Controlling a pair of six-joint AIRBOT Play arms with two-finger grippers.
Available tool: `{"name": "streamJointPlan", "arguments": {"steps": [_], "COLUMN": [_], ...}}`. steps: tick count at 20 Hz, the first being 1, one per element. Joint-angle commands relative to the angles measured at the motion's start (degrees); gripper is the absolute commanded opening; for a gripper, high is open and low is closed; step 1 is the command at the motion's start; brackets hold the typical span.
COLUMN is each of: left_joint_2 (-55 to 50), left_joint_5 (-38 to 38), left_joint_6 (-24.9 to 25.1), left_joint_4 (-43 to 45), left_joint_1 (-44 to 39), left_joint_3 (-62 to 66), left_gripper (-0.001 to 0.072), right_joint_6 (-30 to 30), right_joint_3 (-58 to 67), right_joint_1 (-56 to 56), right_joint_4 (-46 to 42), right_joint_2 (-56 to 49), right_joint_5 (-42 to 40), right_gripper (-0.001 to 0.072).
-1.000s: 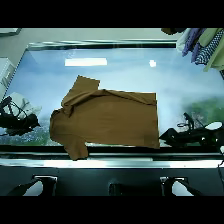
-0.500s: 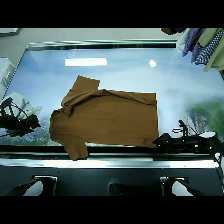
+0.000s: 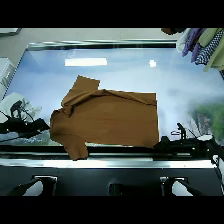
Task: Fold the clothes and pants, and hang the long-sleeved shirts on hangers.
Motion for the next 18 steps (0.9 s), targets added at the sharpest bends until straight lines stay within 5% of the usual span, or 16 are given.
{"name": "streamJointPlan", "arguments": {"steps": [1, 7, 12, 18], "left_joint_2": [-0.20, -3.48, -4.70, -10.80], "left_joint_5": [5.90, 8.87, 6.75, 6.32], "left_joint_6": [6.84, 8.41, 16.46, 23.06], "left_joint_4": [-5.81, -6.27, -13.64, -21.14], "left_joint_1": [0.07, 3.48, 10.97, 9.42], "left_joint_3": [-4.42, -6.40, -7.67, -8.90], "left_gripper": [0.0582, 0.0582, 0.0582, 0.0552], "right_joint_6": [-0.24, -0.66, -0.92, -1.55], "right_joint_3": [-0.02, -0.02, -0.02, -0.02], "right_joint_1": [0.00, -0.02, -0.02, 0.00], "right_joint_4": [1.36, 1.40, 1.40, 2.56], "right_joint_2": [0.04, 0.04, 0.04, 0.04], "right_joint_5": [0.87, 2.40, 2.32, 2.86], "right_gripper": [0.0028, 0.0028, 0.0027, 0.0027]}}
